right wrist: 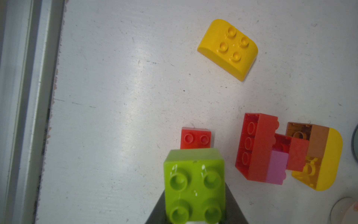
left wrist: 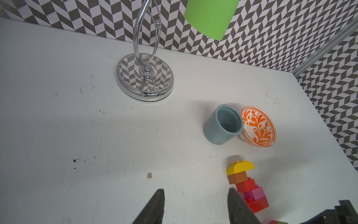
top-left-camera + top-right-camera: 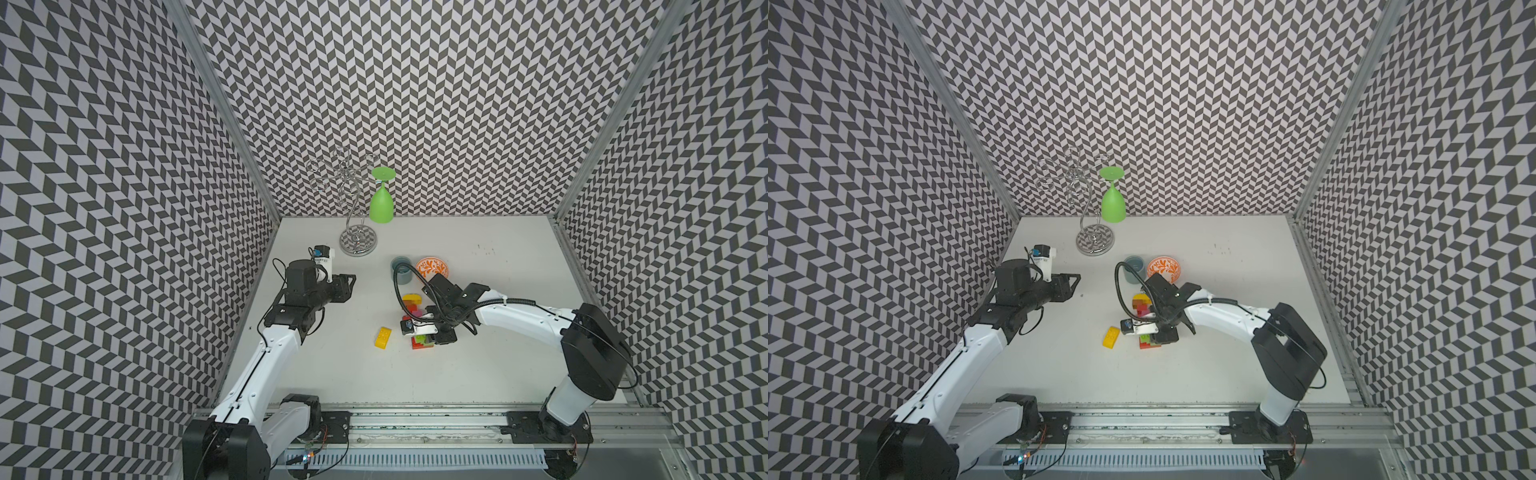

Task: Assemble the letter s with lego
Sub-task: Assemble the lego brick with the lego brick.

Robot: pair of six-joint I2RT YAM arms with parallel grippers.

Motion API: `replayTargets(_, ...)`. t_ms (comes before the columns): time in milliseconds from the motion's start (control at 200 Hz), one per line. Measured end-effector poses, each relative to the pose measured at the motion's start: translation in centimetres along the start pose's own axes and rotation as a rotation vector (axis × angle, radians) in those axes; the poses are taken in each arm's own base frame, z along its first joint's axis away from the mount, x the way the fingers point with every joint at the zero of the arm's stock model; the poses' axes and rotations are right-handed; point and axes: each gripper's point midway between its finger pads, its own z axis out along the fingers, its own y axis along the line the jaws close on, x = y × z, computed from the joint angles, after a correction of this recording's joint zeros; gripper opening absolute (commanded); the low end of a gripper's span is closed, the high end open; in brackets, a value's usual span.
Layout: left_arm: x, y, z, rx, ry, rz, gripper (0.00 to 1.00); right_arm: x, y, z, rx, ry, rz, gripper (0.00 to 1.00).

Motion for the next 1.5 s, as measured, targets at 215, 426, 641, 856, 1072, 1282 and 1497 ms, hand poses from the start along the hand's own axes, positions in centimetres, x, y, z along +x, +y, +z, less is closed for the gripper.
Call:
replayTargets(215, 0.0, 0.0, 0.0, 0.0, 0.0, 0.0, 0.54, -0.1, -0.1, 0.5, -0.007, -0.009, 0.012, 0.05)
replayTargets(426, 0.0, 0.0, 0.0, 0.0, 0.0, 0.0, 0.54, -0.2, -0.2, 0.6, -0.006, -0.013, 0.019, 0.04)
replayTargets(641, 0.0, 0.0, 0.0, 0.0, 0.0, 0.0, 0.54, -0.2, -0.2, 0.7, -0.005, -0.013, 0.034, 0.01)
replayTargets(856, 0.0, 0.0, 0.0, 0.0, 0.0, 0.0, 0.54, -0.2, -0.4, 1.1, -0.003, -0.013, 0.056, 0.0)
replayTargets(1072, 0.0, 0.0, 0.0, 0.0, 0.0, 0.0, 0.54, -0.2, -0.4, 1.2, 0.001, -0.015, 0.067, 0.0)
replayTargets(1282, 0.0, 0.0, 0.0, 0.0, 0.0, 0.0, 0.54, -0.1, -0.5, 1.2, -0.001, -0.014, 0.07, 0.0)
replayTargets(1497, 0.0, 0.0, 0.0, 0.0, 0.0, 0.0, 0.54, -0.2, -0.6, 1.1, 0.005, -0.011, 0.079, 0.24)
